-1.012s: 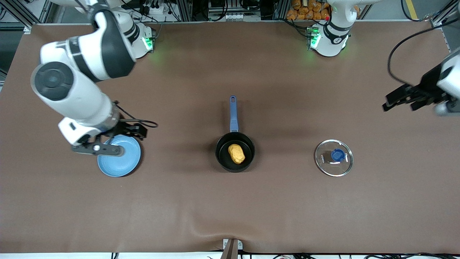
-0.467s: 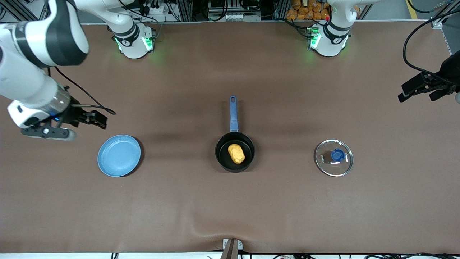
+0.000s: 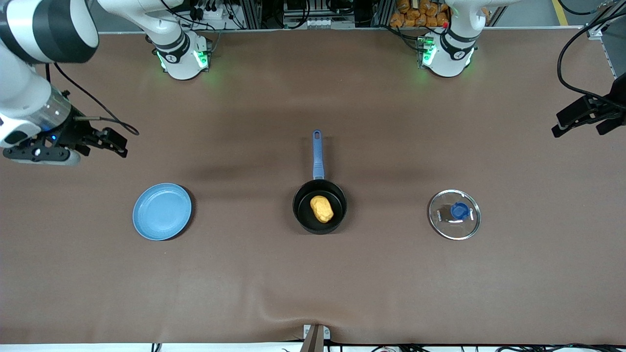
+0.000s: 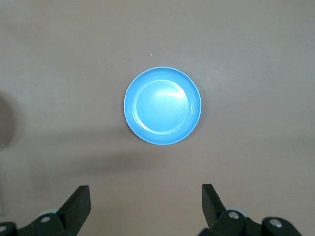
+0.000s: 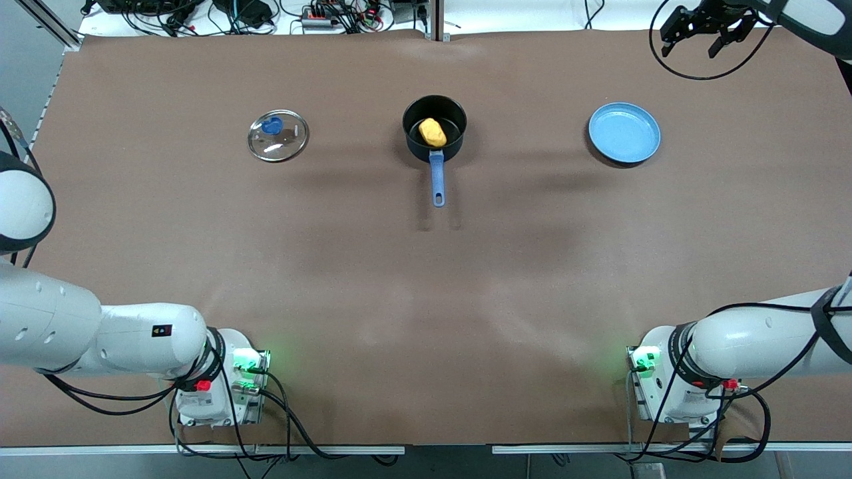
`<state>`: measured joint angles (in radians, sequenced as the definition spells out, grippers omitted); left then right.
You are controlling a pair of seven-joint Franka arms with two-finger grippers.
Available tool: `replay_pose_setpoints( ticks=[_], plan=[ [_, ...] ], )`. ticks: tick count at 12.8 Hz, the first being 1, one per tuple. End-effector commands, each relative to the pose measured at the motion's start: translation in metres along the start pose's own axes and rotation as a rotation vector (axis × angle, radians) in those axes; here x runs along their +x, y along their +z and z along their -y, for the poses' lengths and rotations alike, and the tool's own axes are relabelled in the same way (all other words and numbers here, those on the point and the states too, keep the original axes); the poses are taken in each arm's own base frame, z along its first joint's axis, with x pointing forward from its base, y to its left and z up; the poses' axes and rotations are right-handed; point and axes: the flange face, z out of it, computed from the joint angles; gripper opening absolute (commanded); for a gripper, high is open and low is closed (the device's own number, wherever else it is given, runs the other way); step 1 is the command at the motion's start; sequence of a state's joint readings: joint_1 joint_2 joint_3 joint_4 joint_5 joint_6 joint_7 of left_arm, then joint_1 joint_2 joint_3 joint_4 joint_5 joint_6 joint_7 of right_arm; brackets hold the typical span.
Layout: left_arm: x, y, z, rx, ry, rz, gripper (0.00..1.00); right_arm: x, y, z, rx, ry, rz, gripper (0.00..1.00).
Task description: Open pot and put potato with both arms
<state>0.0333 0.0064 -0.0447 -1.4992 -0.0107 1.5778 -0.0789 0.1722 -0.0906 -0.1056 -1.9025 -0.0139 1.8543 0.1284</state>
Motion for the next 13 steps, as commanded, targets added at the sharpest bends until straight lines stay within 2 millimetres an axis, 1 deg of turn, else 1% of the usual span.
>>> replay_pose_setpoints(
  ticks=[1,2,4,5,7,10,13],
  plan=[
    [-0.007,-0.011,-0.015,0.072,0.051,-0.006,1.00,-0.027,-0.021,-0.005,0.000,-0.012,-0.007,1.00],
    [-0.007,-0.009,-0.022,0.073,0.065,-0.004,1.00,-0.033,-0.030,-0.006,0.001,-0.011,-0.005,1.00],
    [-0.007,-0.008,-0.022,0.066,0.062,-0.001,1.00,-0.044,-0.045,-0.007,0.004,-0.011,-0.009,1.00],
    [-0.006,-0.007,-0.016,0.068,0.054,0.000,1.00,-0.048,-0.052,-0.008,0.006,-0.011,-0.015,1.00],
    [-0.005,-0.008,-0.009,0.070,0.044,0.000,1.00,-0.051,-0.056,-0.010,0.004,-0.002,-0.015,1.00],
    [-0.006,-0.008,-0.010,0.070,0.043,-0.001,1.00,-0.052,-0.060,-0.010,0.003,-0.001,-0.020,1.00],
    [-0.006,-0.009,-0.011,0.067,0.045,-0.002,1.00,-0.051,-0.072,-0.010,-0.001,-0.002,-0.017,1.00]
  ],
)
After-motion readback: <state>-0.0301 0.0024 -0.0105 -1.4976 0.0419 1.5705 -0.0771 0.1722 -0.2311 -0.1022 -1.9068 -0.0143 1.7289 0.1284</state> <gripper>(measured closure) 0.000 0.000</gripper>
